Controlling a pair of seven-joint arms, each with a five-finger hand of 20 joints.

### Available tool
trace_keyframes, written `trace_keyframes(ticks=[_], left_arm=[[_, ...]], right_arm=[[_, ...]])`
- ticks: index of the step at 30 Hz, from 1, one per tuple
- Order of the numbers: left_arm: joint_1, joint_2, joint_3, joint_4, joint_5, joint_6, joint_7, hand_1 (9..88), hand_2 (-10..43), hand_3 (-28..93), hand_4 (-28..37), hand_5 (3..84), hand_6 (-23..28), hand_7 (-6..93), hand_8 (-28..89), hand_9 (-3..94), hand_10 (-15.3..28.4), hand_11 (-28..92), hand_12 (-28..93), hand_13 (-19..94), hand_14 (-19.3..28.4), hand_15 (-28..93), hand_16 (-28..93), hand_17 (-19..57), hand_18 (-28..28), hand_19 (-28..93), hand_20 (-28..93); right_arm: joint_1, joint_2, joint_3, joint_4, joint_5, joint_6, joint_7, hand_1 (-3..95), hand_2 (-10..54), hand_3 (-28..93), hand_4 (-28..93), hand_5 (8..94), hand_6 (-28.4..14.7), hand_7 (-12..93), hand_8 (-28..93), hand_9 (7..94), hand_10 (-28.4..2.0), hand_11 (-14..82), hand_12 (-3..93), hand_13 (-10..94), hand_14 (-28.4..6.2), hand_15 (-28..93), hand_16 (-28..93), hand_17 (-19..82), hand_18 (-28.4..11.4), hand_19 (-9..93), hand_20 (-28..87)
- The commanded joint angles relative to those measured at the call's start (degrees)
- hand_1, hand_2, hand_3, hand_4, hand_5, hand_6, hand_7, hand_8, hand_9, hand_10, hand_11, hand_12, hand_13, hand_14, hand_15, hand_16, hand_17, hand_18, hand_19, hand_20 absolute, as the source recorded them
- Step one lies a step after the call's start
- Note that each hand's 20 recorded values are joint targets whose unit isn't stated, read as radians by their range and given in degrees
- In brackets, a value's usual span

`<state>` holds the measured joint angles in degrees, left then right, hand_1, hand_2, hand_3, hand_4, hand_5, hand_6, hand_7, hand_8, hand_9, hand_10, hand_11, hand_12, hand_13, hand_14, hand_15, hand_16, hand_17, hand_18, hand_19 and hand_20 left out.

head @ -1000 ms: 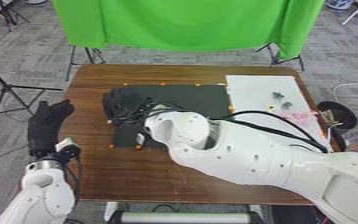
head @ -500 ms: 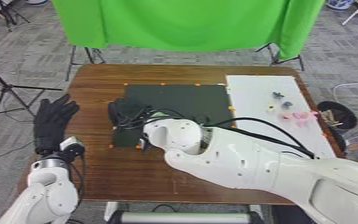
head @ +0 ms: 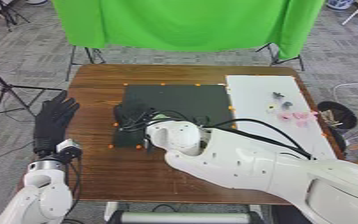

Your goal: Arrange flowers

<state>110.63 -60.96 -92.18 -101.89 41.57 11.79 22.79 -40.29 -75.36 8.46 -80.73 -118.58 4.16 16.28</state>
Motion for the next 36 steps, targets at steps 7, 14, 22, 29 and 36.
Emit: trace_keyframes(ticks=[7, 14, 22, 29, 36], left_arm=[[2.6, -1.30, -3.53, -0.01, 3.76, 0.62, -1.59, 46.4, -9.5, 57, -27.8, 42.0, -0.1, 17.9, -10, 41.3, 9.7, 18, 9, 37, 12.8, 18, -1, 11.4, 9.5, 3, 18], [2.4, -1.34, -3.67, 0.10, 3.63, 1.02, -2.03, 45.0, -9.5, 58, -25.3, 42.3, -0.2, 19.3, -11, 41.6, 10.0, 19, 9, 37, 12.7, 19, -1, 11.6, 9.2, 3, 19], [3.0, -1.56, -3.91, -0.37, 3.99, 1.88, -2.86, 44.6, -9.5, 60, -25.4, 43.4, -0.4, 20.0, -11, 42.0, 10.1, 20, 9, 37, 13.0, 20, -1, 11.6, 8.9, 3, 19], [3.4, -1.62, -3.86, -0.79, 4.36, 1.91, -2.98, 45.5, -9.5, 60, -25.0, 43.7, -0.6, 20.9, -11, 42.1, 9.8, 20, 9, 37, 12.8, 20, -2, 11.5, 8.8, 3, 19], [3.5, -1.66, -3.01, -1.27, 4.23, 2.54, -2.73, 45.5, -9.5, 60, -25.2, 43.7, -0.8, 21.1, -11, 42.0, 9.7, 20, 9, 37, 12.7, 20, -2, 11.6, 8.7, 3, 19]], right_arm=[[0.0, -0.1, 2.8, -0.1, -0.3, -6.2, 2.3, 55.3, -9.5, 63, -18, 71.0, 3.1, 25, 1, 72.8, -10.9, 11.3, 18.4, 90, -1.5, 62, 29, 65, -11.2, 93, 53], [0.0, 0.0, 3.9, -1.3, 1.1, -10.9, 3.6, 50.1, -9.5, 65, -18, 65.3, 4.0, 23, 0, 68.4, -12.1, 12.5, 15.4, 89, -2.0, 62, 28, 64, -11.4, 93, 52], [0.9, 0.5, 5.6, -4.5, 1.6, -13.9, 4.4, 39.6, -9.5, 72, -18, 54.1, 5.5, 18, -12, 60.0, -13.0, 9.1, 15.2, 89, -1.9, 57, 27, 63, -11.9, 93, 47], [2.7, 2.0, 6.2, -6.9, 1.4, -13.7, 3.9, 38.7, -9.5, 72, -19, 50.2, 5.6, 17, -12, 57.0, -14.2, 7.8, 15.5, 88, -2.1, 57, 27, 62, -11.8, 93, 46], [2.6, 4.7, 9.5, -9.0, 1.9, -13.0, 3.7, 38.6, -9.5, 72, -19, 50.8, 5.5, 18, -12, 56.7, -14.2, 7.7, 15.7, 88, -2.0, 57, 27, 62, -11.7, 93, 45]])
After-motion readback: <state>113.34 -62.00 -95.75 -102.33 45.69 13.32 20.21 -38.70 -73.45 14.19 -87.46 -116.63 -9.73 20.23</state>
